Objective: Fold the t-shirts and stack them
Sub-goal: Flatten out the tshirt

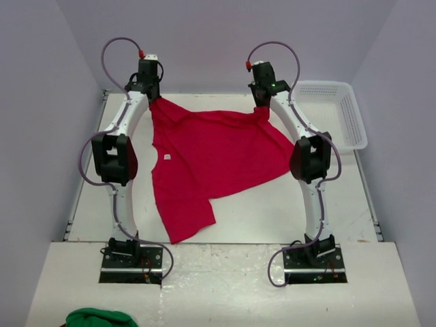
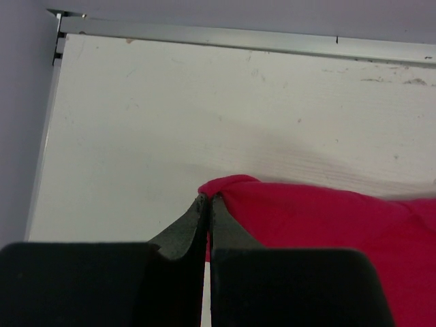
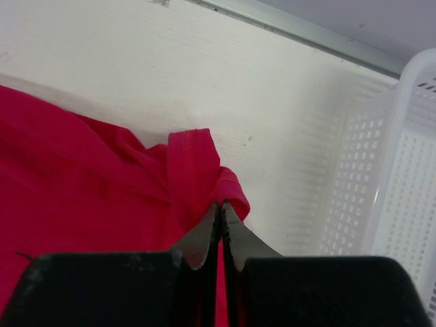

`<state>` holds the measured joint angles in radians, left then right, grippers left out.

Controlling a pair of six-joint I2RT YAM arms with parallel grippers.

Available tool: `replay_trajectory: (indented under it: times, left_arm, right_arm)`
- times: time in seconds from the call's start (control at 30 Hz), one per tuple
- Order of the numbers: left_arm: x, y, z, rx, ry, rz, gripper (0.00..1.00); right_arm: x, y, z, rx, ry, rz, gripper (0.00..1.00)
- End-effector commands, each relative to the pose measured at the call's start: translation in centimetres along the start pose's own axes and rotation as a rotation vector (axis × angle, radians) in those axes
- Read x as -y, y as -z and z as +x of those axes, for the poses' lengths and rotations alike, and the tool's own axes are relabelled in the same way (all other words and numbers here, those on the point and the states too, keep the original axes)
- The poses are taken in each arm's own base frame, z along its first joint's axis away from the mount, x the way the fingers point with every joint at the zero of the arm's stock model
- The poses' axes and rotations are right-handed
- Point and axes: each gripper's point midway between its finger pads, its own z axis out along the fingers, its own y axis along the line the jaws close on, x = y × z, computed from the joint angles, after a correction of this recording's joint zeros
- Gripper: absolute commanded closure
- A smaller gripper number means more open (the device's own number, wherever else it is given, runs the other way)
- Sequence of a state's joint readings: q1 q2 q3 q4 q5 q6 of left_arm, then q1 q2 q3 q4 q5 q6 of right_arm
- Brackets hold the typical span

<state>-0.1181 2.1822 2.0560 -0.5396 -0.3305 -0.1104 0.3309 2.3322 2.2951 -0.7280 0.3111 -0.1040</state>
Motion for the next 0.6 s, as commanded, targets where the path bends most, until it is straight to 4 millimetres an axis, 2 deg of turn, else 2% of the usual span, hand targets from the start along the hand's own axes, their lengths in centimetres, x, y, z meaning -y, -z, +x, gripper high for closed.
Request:
replay_trajectory:
  times: [0.0,0.13,0.17,0.2,0.23,0.3,0.33,0.37,0.4,0.43,0.5,0.53,0.57]
  left_arm:
    - [0.1,-1.2,-2.4,0.062,0.006,0.019,1.00]
    - [-0.1,-2.7,-1.4,0.028,0.005,0.012,1.00]
    - [-0.1,-3.0,-1.2,0.022,0.006,0.012,0.95]
    - [-0.2,-2.8,-1.8,0.034,0.012,0.010,0.83]
    - [-0.5,-2.7,-2.0,0.038,0.016,0.003,0.56]
    - [-1.4,-1.8,-3.3,0.063,0.034,-0.032,0.29]
    - [-2.1,-0.7,-4.3,0.084,0.045,-0.055,0.07]
    - [-2.5,0.0,-4.8,0.098,0.055,-0.067,0.00]
    - [-2.9,0.9,-5.6,0.117,0.073,-0.074,0.00]
    - [-3.3,1.8,-6.2,0.127,0.084,-0.083,0.00]
    - [-4.5,5.4,-8.4,0.185,0.132,-0.103,0.00]
    - [-4.7,6.7,-8.8,0.200,0.149,-0.102,0.00]
    - [-5.2,9.5,-9.2,0.221,0.175,-0.101,0.00]
  right_arm:
    - [1.1,-1.3,-1.8,0.058,-0.001,-0.015,1.00]
    - [2.3,-2.8,-2.2,0.080,-0.029,-0.036,1.00]
    - [2.7,-3.2,-2.0,0.078,-0.032,-0.044,0.95]
    - [2.8,-3.4,-2.0,0.078,-0.029,-0.045,0.84]
    - [3.1,-3.4,-2.3,0.092,-0.032,-0.035,0.60]
    - [4.2,-3.2,-2.9,0.109,-0.046,-0.020,0.47]
    - [4.7,-2.6,-3.5,0.126,-0.056,-0.015,0.20]
    - [5.0,-2.1,-4.0,0.137,-0.060,-0.012,0.12]
    - [5.5,-1.5,-4.4,0.148,-0.062,0.004,0.09]
    - [6.0,-0.1,-5.4,0.174,-0.072,0.011,0.07]
    - [6.6,1.9,-6.4,0.198,-0.090,0.017,0.02]
    - [7.1,4.1,-6.6,0.200,-0.113,0.018,0.02]
    - [6.9,5.3,-6.5,0.195,-0.121,0.013,0.01]
